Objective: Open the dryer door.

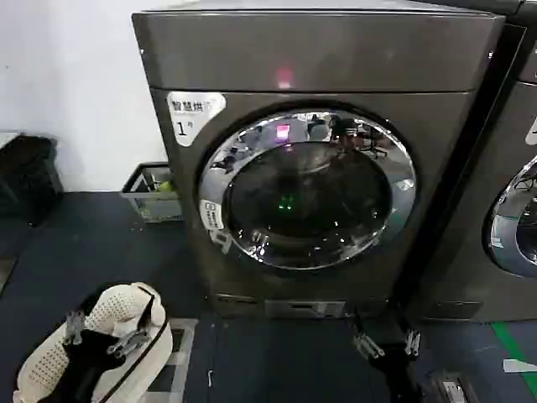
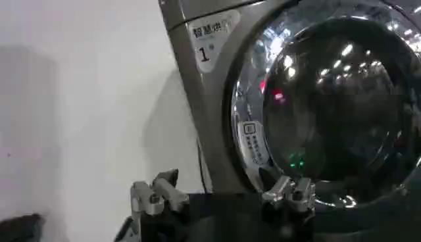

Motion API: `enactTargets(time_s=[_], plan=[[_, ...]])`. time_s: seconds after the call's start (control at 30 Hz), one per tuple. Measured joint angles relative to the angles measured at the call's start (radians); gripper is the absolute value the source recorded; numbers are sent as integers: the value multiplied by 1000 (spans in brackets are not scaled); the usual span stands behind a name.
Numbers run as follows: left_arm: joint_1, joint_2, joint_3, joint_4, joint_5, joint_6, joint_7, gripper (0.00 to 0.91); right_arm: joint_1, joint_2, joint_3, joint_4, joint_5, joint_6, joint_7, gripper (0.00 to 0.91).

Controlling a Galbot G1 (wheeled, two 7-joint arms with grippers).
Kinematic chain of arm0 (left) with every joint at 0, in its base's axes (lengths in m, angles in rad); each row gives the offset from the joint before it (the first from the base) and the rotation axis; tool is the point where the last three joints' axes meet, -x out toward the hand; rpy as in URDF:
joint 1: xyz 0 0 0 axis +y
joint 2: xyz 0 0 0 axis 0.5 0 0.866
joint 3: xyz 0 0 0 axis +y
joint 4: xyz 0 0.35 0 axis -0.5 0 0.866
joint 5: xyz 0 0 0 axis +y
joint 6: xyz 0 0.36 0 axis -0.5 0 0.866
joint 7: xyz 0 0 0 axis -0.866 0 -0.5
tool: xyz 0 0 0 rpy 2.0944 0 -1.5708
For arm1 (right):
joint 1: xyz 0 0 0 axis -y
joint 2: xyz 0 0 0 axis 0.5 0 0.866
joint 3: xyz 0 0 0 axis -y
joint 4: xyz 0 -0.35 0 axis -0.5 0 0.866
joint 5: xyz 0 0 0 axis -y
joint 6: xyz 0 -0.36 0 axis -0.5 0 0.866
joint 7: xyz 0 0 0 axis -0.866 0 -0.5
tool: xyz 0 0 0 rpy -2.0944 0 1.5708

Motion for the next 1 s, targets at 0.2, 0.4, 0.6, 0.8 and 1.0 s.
enactTargets(time_s=[0.2, 0.4, 0.6, 0.8, 1.0], plan=[[-4, -4, 11, 12, -9, -8, -6, 907, 88, -128, 49, -20, 129, -71, -150, 907], [-6, -1, 8, 7, -13, -14, 25, 907, 205, -304, 10, -44, 246, -104, -173, 907], [0, -10, 14, 3, -12, -16, 29, 907, 321, -469, -66, -91, 291, -109, -185, 907], [-15, -20, 19, 17, -22, -29, 43, 907, 451, -561, -199, -152, 304, -111, -201, 907], [-6, -27, 21, 25, -29, -34, 41, 907, 610, -577, -352, -220, 323, -115, -204, 907]])
